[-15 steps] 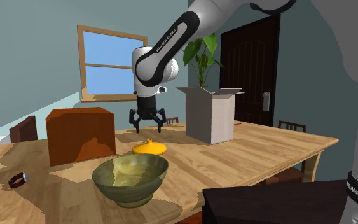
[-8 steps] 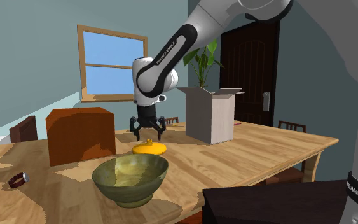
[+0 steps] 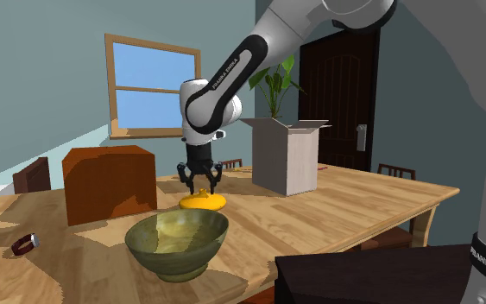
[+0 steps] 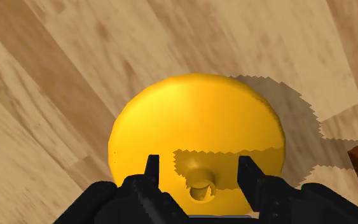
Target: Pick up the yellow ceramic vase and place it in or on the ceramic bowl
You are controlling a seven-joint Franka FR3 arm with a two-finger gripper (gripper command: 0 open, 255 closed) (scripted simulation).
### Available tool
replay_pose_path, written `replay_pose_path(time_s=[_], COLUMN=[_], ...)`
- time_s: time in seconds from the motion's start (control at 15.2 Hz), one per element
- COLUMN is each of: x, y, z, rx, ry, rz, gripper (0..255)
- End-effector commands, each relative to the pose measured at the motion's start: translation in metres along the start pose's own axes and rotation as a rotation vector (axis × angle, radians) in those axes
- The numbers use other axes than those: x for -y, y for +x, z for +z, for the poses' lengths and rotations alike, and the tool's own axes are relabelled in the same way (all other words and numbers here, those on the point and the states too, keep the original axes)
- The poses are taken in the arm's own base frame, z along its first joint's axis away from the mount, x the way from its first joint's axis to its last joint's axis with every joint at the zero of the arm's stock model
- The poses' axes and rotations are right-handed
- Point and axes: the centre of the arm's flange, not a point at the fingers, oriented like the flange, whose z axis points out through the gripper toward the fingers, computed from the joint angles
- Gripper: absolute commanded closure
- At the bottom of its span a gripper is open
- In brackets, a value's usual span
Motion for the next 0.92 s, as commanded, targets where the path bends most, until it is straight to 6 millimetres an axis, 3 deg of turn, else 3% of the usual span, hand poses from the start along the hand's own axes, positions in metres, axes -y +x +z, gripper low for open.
replay_pose_path(time_s=[0.0,0.53,0.86], x=[0.0,0.0,-0.001], y=[0.0,0.0,0.004], z=[0.0,0.0,-0.026], rx=[0.0,0.0,0.0], ry=[0.0,0.0,0.0], rz=[0.0,0.0,0.0], gripper=[255,255,255])
